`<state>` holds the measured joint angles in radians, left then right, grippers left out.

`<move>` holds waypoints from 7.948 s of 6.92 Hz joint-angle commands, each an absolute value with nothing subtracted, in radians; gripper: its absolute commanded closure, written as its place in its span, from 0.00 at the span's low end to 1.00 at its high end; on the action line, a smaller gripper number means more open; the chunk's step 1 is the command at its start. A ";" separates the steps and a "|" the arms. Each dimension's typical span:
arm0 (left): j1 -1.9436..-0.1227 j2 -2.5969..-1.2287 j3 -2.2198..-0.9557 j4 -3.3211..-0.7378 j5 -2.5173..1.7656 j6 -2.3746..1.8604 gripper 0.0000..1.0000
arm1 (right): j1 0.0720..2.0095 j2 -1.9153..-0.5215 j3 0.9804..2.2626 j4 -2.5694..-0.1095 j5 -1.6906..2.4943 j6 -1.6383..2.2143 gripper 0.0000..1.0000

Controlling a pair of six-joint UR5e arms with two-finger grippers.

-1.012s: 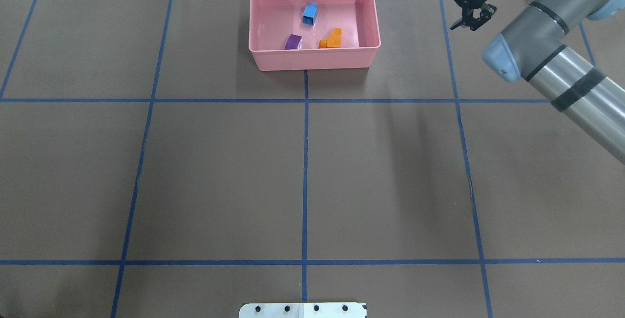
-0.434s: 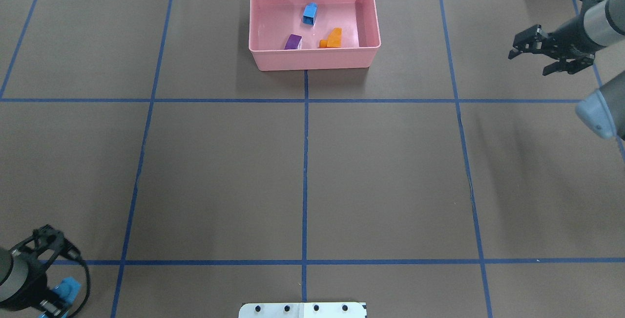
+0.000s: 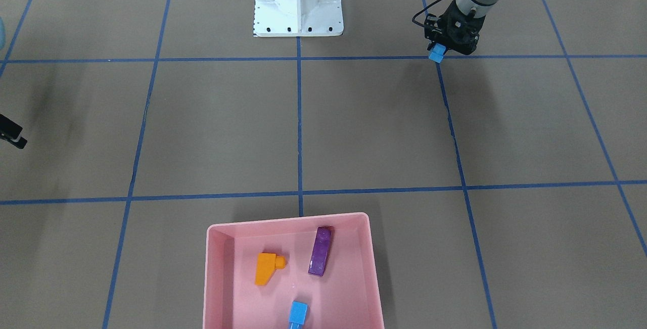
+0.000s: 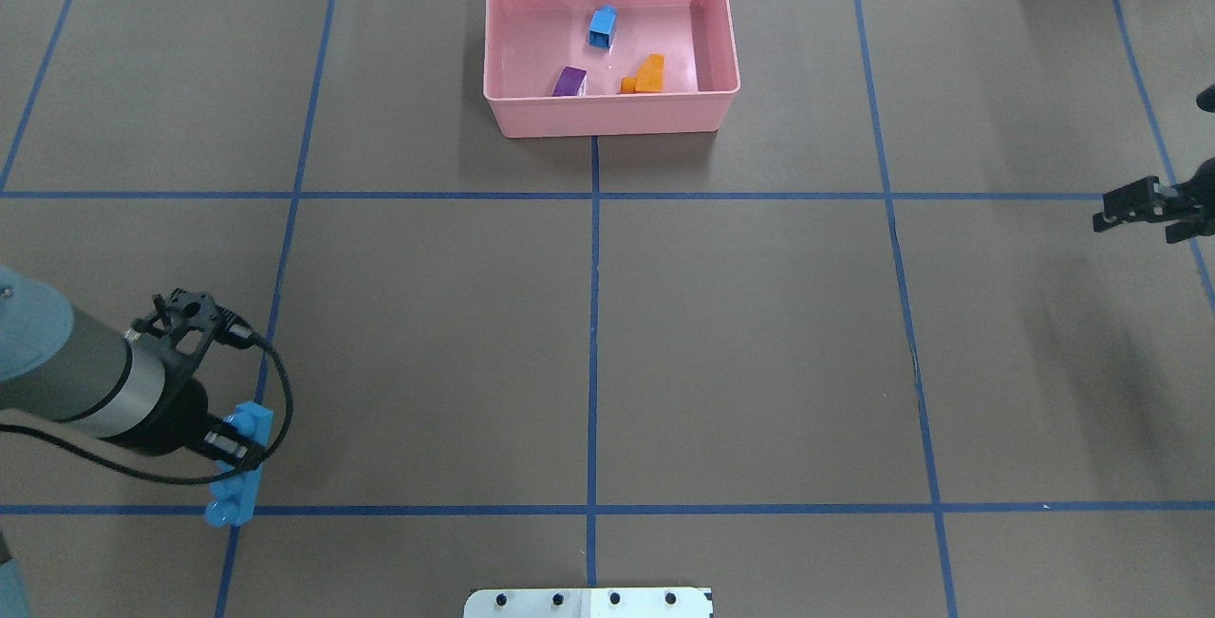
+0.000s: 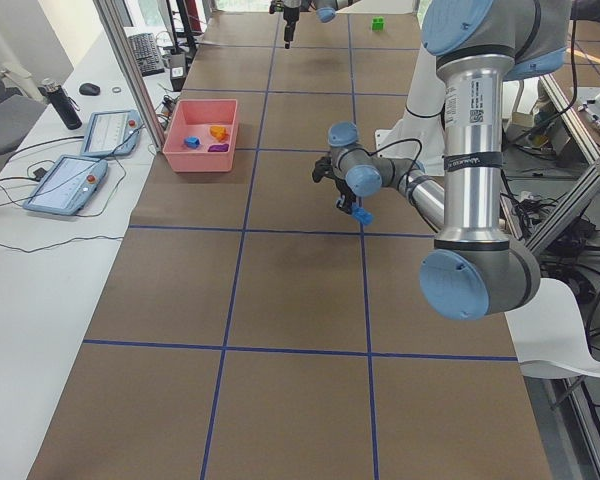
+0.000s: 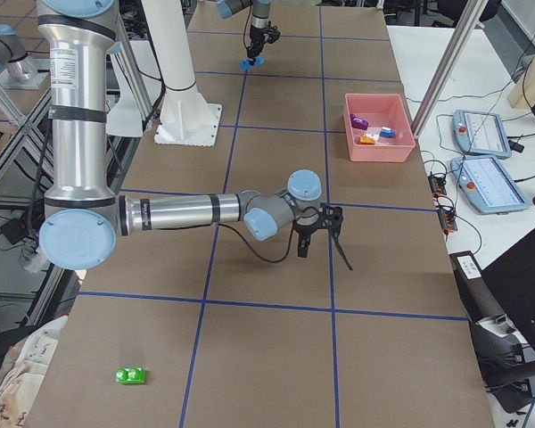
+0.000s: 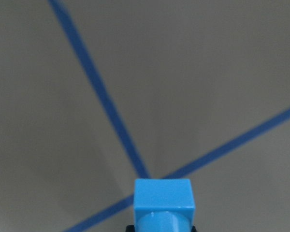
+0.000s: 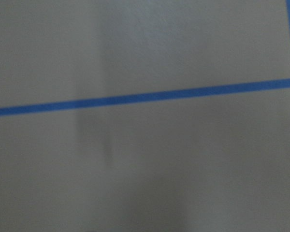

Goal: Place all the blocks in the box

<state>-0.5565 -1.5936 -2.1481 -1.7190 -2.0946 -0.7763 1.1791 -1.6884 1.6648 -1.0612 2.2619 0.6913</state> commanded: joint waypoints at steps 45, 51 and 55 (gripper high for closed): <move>-1.560 -1.626 -1.707 -1.417 -2.321 0.272 0.00 | 1.572 -1.637 1.896 -1.872 2.356 -0.125 0.00; -1.560 -1.612 -1.712 -1.421 -2.348 0.249 0.00 | 1.572 -1.655 1.852 -1.820 2.355 -0.132 0.00; -1.562 -1.534 -1.813 -1.434 -2.388 0.247 0.00 | 1.580 -1.684 1.861 -1.816 2.356 -0.132 0.00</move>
<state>-1.5604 -1.5672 -1.7912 -1.4263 -2.3842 0.2465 1.5791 -1.6739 1.8551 -1.8182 2.3573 -0.1319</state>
